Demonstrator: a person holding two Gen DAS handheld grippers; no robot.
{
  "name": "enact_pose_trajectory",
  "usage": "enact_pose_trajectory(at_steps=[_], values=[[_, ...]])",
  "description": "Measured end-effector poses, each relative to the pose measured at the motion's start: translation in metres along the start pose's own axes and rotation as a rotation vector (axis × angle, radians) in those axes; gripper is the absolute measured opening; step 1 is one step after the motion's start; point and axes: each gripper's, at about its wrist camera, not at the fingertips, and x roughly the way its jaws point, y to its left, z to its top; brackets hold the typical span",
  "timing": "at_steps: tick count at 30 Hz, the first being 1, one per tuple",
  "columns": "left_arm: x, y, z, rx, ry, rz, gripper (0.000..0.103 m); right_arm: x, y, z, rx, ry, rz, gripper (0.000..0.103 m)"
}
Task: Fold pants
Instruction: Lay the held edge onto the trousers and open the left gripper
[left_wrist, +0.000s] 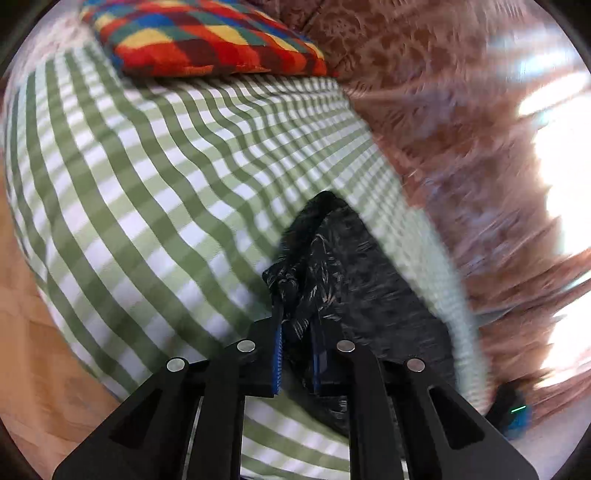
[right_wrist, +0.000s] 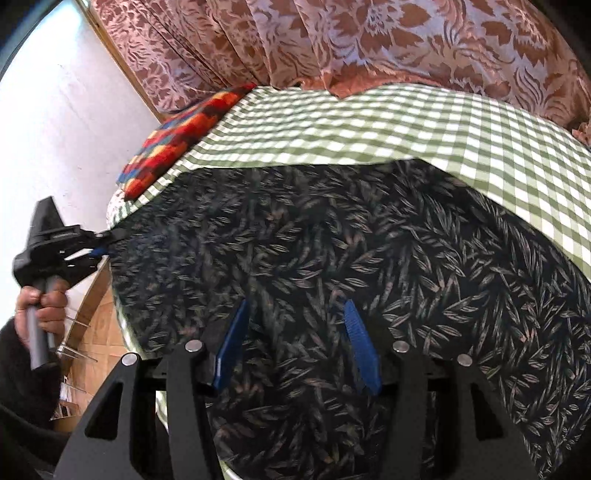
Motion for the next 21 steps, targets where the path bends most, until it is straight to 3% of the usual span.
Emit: enact_pose_trajectory(at_steps=[2, 3, 5, 8, 11, 15, 21], values=[[0.018, 0.003, -0.002, -0.002, 0.047, 0.069, 0.014, 0.001, 0.002, 0.002, -0.008, 0.0, -0.013, 0.054], [0.02, 0.001, -0.002, 0.02, 0.039, 0.096, 0.021, 0.0, 0.004, 0.003, -0.016, -0.003, -0.014, 0.054], [0.013, -0.007, -0.002, 0.068, -0.001, 0.161, 0.027, -0.007, 0.009, 0.008, -0.038, -0.019, -0.005, 0.054], [-0.01, -0.02, -0.002, 0.154, -0.104, 0.222, 0.027, -0.01, 0.017, 0.02, -0.071, -0.037, 0.0, 0.054], [-0.022, -0.045, -0.01, 0.278, -0.156, 0.168, 0.027, 0.0, 0.026, 0.035, -0.113, -0.039, -0.006, 0.05], [0.0, -0.083, -0.03, 0.449, -0.112, 0.138, 0.027, 0.027, 0.028, 0.055, -0.129, -0.009, -0.019, 0.046], [0.05, -0.113, -0.042, 0.543, -0.026, 0.161, 0.027, 0.064, 0.007, 0.076, -0.077, 0.033, -0.11, 0.043]])
